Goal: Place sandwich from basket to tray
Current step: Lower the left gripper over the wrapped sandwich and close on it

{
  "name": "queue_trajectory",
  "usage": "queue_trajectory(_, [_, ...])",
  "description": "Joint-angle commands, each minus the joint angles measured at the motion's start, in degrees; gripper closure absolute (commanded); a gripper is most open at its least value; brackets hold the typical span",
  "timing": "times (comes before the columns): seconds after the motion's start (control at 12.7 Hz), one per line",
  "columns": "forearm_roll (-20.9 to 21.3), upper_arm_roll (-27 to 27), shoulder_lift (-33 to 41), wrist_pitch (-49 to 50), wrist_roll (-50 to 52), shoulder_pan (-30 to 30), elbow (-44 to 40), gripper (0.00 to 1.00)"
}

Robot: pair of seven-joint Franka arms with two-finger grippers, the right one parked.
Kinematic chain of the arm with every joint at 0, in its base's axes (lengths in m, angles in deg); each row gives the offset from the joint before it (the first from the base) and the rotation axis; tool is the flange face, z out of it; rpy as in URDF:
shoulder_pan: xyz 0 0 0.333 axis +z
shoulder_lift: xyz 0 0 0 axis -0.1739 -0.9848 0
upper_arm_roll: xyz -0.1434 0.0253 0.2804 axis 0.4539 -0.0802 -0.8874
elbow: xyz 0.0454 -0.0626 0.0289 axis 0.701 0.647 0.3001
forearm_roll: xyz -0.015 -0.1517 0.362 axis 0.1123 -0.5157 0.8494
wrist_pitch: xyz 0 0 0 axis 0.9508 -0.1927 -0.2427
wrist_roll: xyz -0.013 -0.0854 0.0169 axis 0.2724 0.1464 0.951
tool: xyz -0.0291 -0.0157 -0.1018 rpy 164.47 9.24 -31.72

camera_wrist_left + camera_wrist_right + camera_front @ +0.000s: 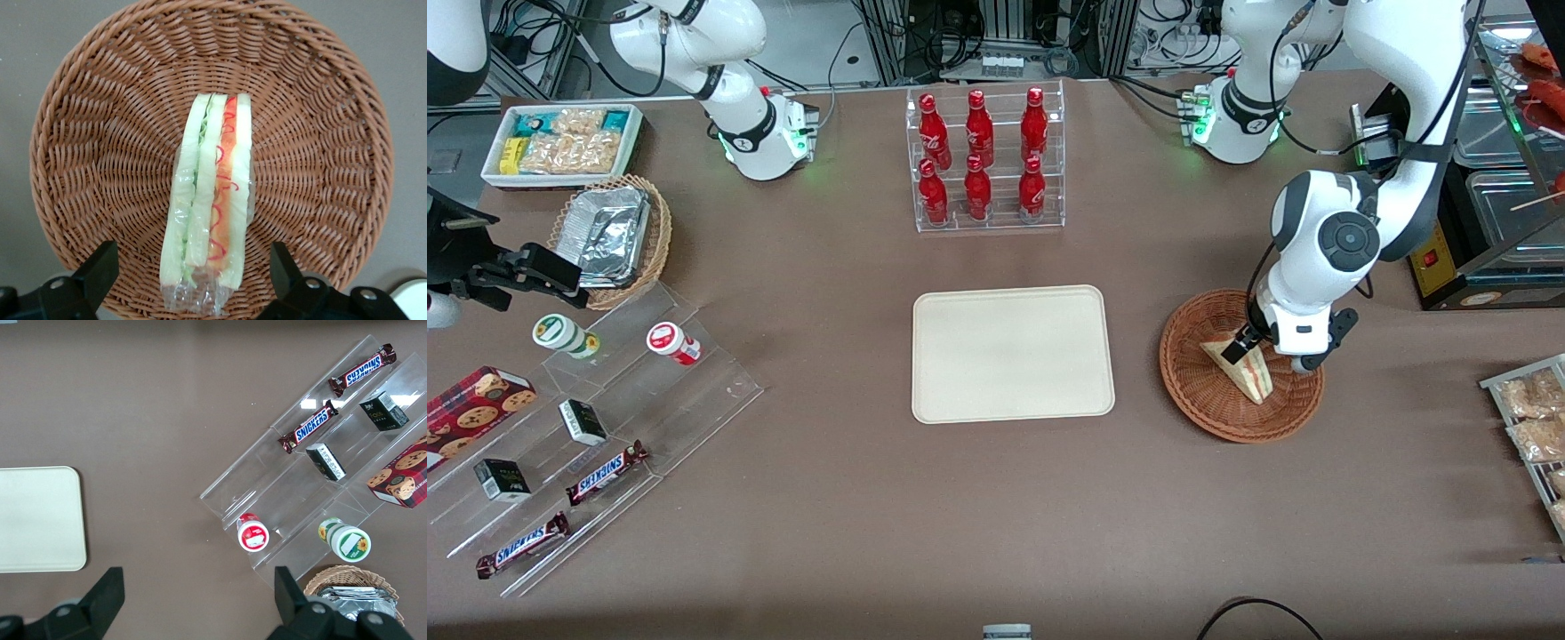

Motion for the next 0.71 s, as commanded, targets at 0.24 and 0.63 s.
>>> queue_trajectory(0.24, [0.09,0.25,-2.49,-2.79,1.65,-0.01,0.35,0.01])
queue_trajectory(0.63, [0.01,0.33,-2.67,-2.00,1.47,-0.01,0.09,0.97])
